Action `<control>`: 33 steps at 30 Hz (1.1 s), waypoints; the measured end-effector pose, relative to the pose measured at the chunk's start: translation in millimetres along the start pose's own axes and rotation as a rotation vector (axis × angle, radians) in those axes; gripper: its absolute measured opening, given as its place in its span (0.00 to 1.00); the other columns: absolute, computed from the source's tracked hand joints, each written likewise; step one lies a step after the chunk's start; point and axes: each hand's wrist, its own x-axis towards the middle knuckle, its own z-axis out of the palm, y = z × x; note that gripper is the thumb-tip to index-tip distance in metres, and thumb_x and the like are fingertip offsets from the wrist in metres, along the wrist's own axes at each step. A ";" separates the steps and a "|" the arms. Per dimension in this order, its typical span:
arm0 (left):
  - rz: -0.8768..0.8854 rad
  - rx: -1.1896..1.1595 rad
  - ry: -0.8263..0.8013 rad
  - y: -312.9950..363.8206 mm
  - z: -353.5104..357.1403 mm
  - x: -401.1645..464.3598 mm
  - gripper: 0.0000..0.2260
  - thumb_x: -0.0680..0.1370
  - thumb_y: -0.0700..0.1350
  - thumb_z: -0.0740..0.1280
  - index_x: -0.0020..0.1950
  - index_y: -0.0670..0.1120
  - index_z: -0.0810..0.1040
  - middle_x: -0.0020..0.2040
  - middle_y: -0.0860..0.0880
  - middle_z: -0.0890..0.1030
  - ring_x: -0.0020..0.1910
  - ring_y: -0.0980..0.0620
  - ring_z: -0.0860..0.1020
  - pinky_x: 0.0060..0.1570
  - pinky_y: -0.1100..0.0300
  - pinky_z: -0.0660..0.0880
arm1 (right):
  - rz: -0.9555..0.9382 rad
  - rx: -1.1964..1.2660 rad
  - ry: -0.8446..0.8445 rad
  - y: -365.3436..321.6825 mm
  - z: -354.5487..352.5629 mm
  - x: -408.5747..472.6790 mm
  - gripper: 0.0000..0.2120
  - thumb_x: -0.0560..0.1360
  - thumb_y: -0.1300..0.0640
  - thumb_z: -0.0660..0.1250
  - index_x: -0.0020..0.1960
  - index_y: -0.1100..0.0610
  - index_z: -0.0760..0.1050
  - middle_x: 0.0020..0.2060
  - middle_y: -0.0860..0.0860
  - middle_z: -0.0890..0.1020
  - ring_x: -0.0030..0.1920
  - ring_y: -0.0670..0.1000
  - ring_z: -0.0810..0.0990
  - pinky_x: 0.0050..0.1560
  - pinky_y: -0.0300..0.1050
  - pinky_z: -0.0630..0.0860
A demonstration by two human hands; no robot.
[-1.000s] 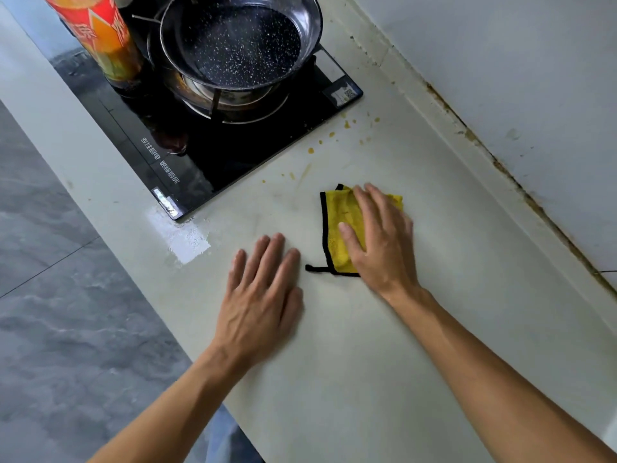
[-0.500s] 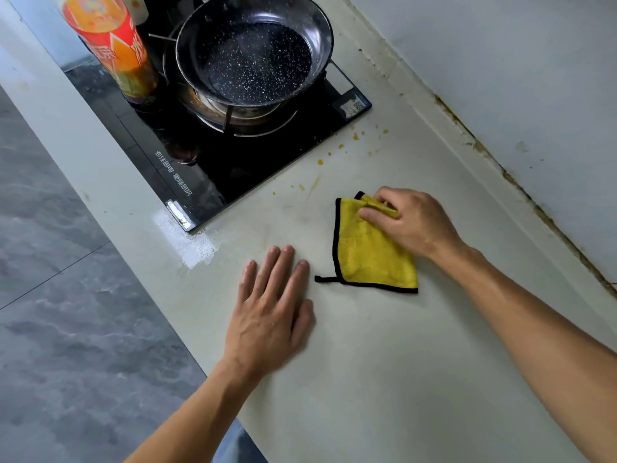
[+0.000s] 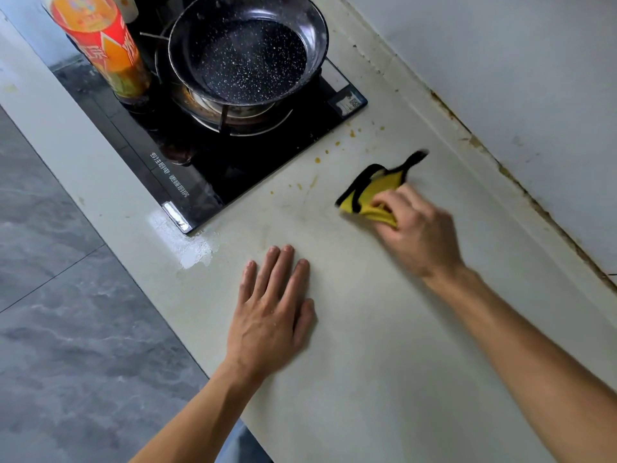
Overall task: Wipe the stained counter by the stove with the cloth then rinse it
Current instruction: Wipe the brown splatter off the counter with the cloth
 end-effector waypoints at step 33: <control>0.017 0.012 0.033 -3.3 11.2 -1.4 0.27 0.81 0.53 0.64 0.80 0.45 0.73 0.85 0.43 0.63 0.85 0.42 0.61 0.79 0.36 0.62 | 0.033 -0.016 -0.278 22.5 72.3 65.2 0.37 0.85 0.33 0.45 0.86 0.51 0.42 0.86 0.47 0.41 0.85 0.51 0.37 0.84 0.59 0.39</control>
